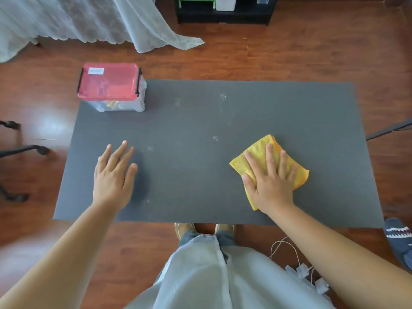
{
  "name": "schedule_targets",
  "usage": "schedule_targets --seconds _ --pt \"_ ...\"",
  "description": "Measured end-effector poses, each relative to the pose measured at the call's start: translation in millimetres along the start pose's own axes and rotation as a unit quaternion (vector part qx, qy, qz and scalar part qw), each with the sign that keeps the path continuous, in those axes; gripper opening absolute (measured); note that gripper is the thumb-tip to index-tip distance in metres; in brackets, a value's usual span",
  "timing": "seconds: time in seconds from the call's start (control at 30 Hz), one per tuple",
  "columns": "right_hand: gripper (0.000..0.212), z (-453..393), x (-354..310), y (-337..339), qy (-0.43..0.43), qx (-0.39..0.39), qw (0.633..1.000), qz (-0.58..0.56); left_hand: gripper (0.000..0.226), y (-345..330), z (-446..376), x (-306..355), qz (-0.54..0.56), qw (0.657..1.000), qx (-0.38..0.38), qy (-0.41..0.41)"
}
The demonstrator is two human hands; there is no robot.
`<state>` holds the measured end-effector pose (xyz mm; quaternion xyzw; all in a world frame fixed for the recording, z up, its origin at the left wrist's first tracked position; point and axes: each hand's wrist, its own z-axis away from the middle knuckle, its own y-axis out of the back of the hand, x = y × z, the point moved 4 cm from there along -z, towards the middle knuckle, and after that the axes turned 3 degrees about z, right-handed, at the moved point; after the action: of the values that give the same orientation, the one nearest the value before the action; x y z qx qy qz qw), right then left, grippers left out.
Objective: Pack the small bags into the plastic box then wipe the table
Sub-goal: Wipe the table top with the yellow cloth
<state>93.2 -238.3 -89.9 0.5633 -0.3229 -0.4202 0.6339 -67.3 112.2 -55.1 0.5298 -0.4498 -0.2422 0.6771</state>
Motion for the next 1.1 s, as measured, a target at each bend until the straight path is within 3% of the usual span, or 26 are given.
schedule_targets --seconds 0.3,0.5,0.67,0.77,1.0,1.1 --pt "0.06 -9 -158 -9 0.169 -0.025 0.985 -0.019 0.059 8 24 -84 -0.024 0.994 -0.014 0.102" --pt "0.056 -75 -142 2 0.073 -0.037 0.996 -0.026 0.06 3 22 -87 -0.033 0.995 -0.039 0.086" --pt "0.055 -39 -95 2 -0.018 -0.012 0.999 -0.027 0.06 2 22 -88 -0.033 0.995 -0.048 0.081" --pt "0.058 0 -117 -3 0.029 -0.009 0.999 -0.022 0.06 0 21 -89 -0.04 0.995 -0.053 0.078" --pt "0.06 10 -260 -16 0.226 -0.048 0.973 -0.007 0.058 -2 21 -93 -0.032 0.996 -0.057 0.062" --pt "0.054 1 -300 -17 0.241 -0.053 0.969 0.001 0.056 0 22 -95 -0.018 0.997 -0.039 0.061"
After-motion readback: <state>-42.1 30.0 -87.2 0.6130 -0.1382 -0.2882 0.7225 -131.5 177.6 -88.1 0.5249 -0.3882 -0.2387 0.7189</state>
